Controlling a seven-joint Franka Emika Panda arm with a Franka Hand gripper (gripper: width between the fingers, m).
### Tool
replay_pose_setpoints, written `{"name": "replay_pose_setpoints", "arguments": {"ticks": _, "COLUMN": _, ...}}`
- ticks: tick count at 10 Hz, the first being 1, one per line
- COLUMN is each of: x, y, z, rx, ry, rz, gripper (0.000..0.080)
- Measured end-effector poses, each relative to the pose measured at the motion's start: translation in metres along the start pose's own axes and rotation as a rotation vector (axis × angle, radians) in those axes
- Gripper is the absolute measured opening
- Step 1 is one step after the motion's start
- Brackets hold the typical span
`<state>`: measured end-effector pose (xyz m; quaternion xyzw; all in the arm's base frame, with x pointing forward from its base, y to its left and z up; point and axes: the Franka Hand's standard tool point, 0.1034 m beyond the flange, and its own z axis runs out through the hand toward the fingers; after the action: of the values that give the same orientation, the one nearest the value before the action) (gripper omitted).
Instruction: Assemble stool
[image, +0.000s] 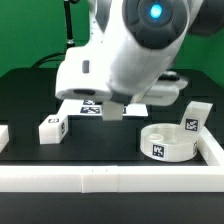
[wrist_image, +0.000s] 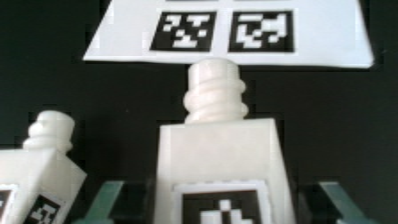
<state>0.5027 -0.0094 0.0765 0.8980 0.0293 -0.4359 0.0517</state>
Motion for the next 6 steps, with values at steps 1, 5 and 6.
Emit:
{"name": "replay_pose_setpoints", "arguments": {"ticks": 1, "x": -0.003, "y": -0.001, "z": -0.009, "rx": 0.002, "ry": 0.024, "rz": -0.014, "gripper": 0.0334}}
{"name": "replay_pose_setpoints", "arguments": {"ticks": 5, "x": 0.011, "y": 0.001, "z": -0.011, "rx": -0.001, "ry": 0.119, "rz": -0.011, "gripper": 0.0335}}
{"name": "replay_pose_setpoints", "arguments": {"ticks": 6, "x": 0.015, "y": -0.002, "z": -0.016, "rx": 0.020, "ry": 0.206, "rz": 0.003, "gripper": 0.0335}}
